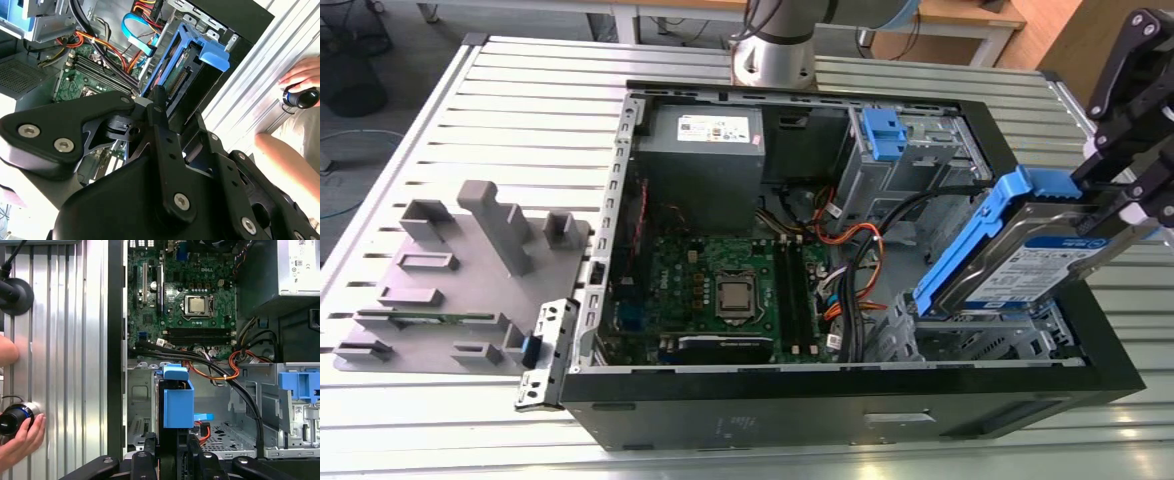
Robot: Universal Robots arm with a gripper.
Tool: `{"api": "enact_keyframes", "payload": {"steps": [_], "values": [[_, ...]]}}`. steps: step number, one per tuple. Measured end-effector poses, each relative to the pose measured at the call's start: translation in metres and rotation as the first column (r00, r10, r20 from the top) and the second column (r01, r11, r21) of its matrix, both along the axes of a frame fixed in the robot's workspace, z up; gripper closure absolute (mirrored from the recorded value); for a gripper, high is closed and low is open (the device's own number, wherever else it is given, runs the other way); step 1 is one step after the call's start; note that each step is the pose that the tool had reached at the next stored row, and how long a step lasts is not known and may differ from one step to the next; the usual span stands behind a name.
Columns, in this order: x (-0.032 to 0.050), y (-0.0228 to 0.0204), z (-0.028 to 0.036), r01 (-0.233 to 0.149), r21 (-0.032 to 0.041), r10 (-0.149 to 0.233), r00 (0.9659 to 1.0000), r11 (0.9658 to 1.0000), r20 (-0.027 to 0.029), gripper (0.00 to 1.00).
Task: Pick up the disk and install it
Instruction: 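Insert the disk into the insertion slot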
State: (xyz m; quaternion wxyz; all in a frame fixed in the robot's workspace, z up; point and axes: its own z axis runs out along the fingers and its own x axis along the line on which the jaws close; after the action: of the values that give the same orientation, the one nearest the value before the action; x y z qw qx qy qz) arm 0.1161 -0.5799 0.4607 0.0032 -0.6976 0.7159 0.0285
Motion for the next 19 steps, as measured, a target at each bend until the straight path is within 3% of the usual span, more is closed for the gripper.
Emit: {"api": "enact_keyframes", "payload": {"steps": [10,19], "values": [[-0.0001,0.0036,-0.0024,0.000,0.0000,0.000,1.0000,1.0000,0.0000,0.65],[-0.0006,0.0043,-0.0064,0.000,-0.0001,0.000,1.0000,1.0000,0.0000,0.65]]}}
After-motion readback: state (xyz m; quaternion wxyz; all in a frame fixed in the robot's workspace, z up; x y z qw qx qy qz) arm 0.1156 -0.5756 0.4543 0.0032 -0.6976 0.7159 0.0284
